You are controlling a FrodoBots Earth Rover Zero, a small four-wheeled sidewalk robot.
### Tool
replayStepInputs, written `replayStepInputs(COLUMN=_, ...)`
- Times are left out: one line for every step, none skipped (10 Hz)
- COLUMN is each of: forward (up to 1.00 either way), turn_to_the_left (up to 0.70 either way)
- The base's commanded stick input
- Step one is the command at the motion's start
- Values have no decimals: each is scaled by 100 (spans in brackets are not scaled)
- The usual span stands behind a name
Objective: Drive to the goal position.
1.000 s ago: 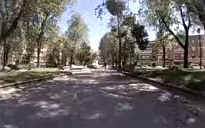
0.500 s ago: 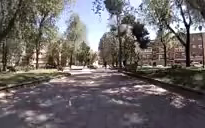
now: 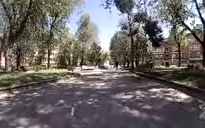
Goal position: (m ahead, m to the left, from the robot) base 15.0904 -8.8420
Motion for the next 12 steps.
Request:
replayStepInputs(forward=70, turn_to_the_left=1)
replayStepInputs(forward=70, turn_to_the_left=1)
replayStepInputs(forward=70, turn_to_the_left=1)
replayStepInputs(forward=70, turn_to_the_left=1)
replayStepInputs(forward=70, turn_to_the_left=1)
replayStepInputs(forward=70, turn_to_the_left=1)
replayStepInputs(forward=70, turn_to_the_left=1)
replayStepInputs(forward=70, turn_to_the_left=1)
replayStepInputs(forward=70, turn_to_the_left=1)
replayStepInputs(forward=70, turn_to_the_left=-1)
replayStepInputs(forward=70, turn_to_the_left=-16)
replayStepInputs(forward=70, turn_to_the_left=-32)
